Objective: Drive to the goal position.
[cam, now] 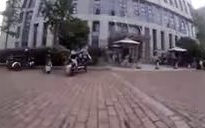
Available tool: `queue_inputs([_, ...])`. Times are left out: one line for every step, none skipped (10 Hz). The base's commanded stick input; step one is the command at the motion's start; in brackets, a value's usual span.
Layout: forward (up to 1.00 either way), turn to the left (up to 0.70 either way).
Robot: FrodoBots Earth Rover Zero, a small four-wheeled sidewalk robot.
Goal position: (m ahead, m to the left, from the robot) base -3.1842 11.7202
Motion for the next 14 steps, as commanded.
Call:
queue_inputs([0.7, 0.14])
queue_inputs([0.0, 0.62])
queue_inputs([0.0, 0.45])
queue_inputs([0.0, 0.45])
queue_inputs([0.0, 0.45])
queue_inputs([0.0, 0.45])
queue_inputs([0.0, 0.45])
queue_inputs([0.0, 0.45])
queue_inputs([0.0, 0.45])
queue_inputs([0.0, 0.45])
queue_inputs([0.0, 0.45])
queue_inputs([0.0, 0.45])
queue_inputs([0.0, 0.45])
queue_inputs([0.0, 0.37])
